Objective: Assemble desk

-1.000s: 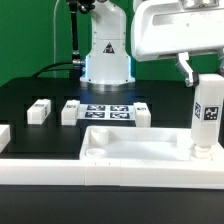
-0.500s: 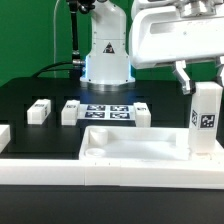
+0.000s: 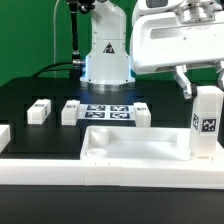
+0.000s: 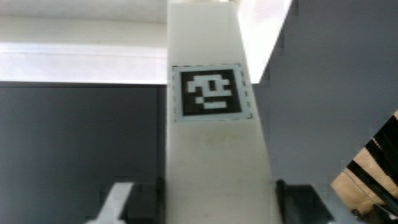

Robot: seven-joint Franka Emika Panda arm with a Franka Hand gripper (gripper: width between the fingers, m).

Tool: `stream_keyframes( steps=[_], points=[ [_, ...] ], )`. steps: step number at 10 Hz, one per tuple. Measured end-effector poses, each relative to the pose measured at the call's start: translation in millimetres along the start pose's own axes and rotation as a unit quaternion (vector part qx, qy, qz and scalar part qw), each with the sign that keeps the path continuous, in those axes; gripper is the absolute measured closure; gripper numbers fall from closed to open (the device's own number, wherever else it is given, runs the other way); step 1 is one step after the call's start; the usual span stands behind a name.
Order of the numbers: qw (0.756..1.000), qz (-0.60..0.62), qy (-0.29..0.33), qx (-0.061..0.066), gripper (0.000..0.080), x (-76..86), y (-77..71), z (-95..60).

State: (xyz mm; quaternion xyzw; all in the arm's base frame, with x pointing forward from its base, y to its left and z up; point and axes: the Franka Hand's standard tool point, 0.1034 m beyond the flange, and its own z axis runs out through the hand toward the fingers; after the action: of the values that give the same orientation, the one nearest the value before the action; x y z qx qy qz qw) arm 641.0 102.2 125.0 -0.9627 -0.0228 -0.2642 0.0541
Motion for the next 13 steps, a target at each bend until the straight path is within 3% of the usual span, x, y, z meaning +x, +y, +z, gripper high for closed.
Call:
stream_keyframes(
  steps=[2, 3, 4, 5, 6, 13],
  points=[
    [1.000, -0.001, 0.000, 0.000, 0.0509, 0.0, 0.2, -0.1],
    [1.000, -0.001, 0.000, 0.000, 0.0428, -0.1, 0.3, 0.1],
    [1.000, -0.001, 0.000, 0.000, 0.0282, -0.1, 0.3, 0.1],
    [1.000, -0.001, 0.000, 0.000, 0.0282, -0.1, 0.3, 0.1],
    [1.000, -0.001, 0.000, 0.000, 0.0179, -0.2, 0.3, 0.1],
    [1.000, -0.002, -0.018, 0.001, 0.0150, 4.6, 1.8, -1.2]
  ],
)
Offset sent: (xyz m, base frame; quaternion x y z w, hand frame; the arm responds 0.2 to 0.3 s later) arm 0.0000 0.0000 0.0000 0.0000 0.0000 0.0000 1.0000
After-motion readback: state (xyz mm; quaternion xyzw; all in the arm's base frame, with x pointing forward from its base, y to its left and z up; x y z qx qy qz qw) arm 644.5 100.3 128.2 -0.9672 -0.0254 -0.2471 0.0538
